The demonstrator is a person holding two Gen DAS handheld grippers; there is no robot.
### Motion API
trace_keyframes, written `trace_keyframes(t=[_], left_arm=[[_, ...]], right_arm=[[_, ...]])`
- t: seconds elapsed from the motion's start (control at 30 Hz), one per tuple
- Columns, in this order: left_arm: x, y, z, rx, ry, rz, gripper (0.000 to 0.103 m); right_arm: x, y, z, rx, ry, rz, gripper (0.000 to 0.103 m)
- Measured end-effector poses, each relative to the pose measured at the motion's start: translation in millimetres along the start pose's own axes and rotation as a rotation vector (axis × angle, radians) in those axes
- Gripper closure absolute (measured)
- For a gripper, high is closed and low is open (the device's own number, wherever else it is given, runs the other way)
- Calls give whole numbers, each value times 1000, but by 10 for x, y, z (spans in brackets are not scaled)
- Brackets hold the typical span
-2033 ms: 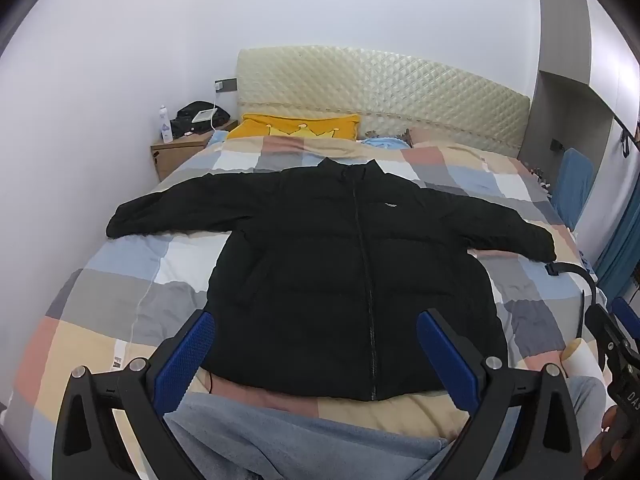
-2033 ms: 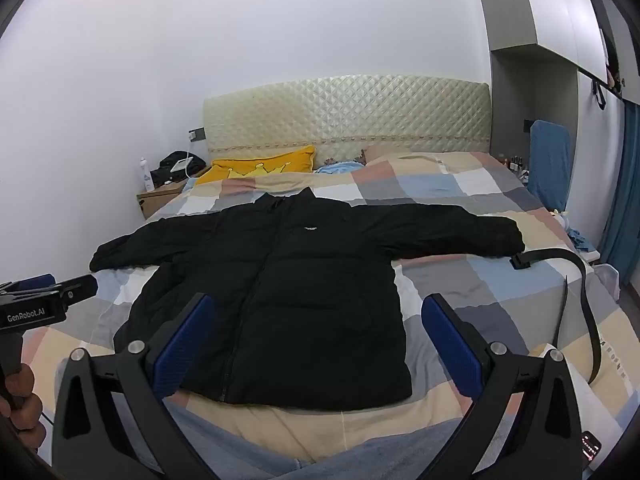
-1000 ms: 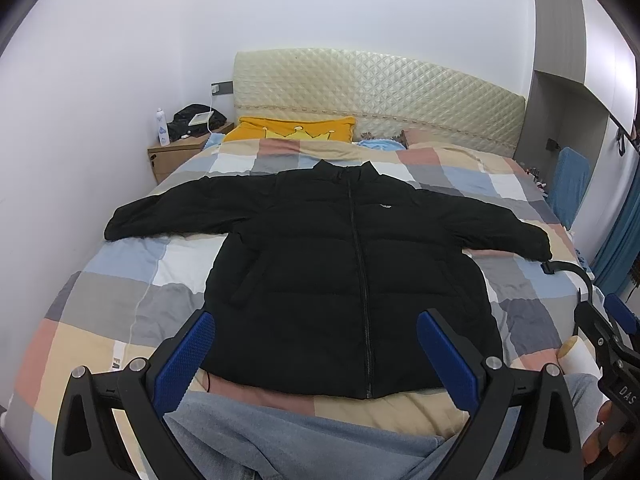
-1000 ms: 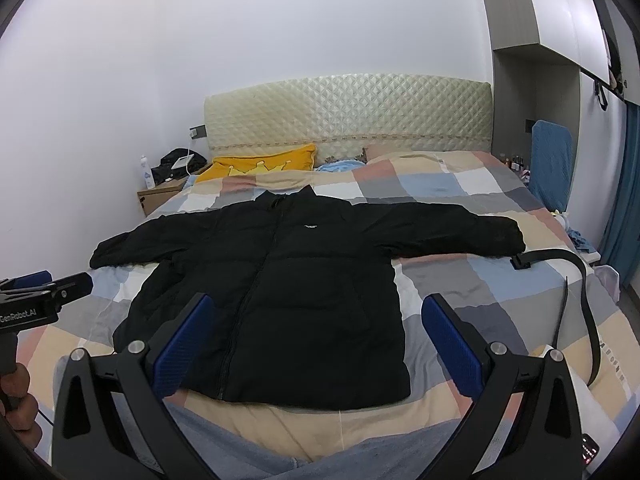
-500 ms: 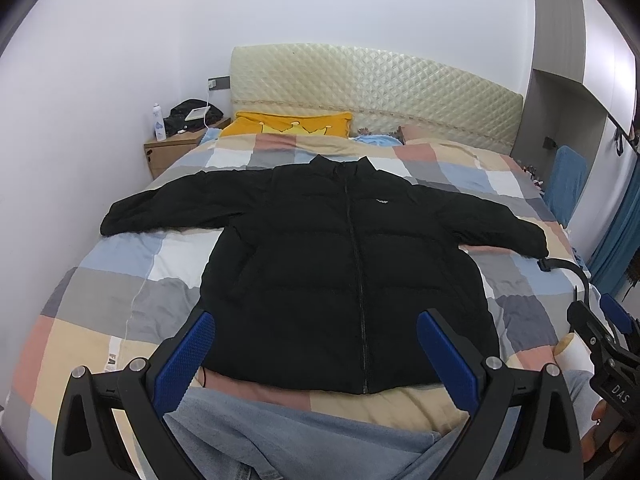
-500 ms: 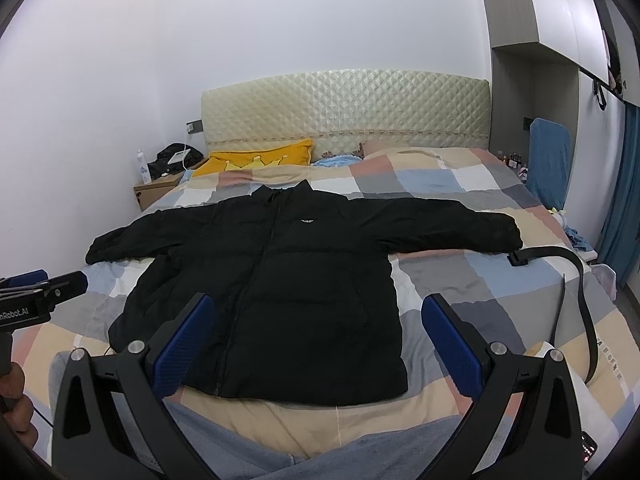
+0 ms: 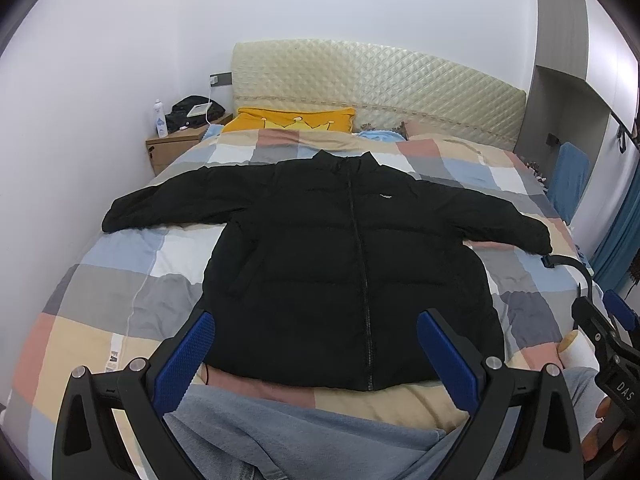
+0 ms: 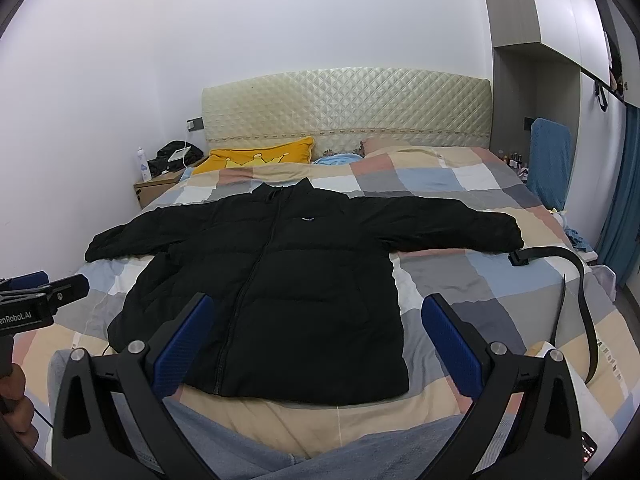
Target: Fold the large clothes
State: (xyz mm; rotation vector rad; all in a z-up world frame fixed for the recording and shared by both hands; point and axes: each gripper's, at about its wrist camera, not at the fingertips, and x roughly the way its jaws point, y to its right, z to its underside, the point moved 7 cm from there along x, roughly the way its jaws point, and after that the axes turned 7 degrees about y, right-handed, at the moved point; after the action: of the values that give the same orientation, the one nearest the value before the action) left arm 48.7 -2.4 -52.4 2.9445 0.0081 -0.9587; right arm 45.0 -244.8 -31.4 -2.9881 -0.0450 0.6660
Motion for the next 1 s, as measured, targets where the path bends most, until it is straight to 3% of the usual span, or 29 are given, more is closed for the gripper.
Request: trace_keyframes(t=[1.0], left_arm=[[48,104,-90,26,16,22,1]], right_arm=[[62,65,-74,3,-13,25,0]])
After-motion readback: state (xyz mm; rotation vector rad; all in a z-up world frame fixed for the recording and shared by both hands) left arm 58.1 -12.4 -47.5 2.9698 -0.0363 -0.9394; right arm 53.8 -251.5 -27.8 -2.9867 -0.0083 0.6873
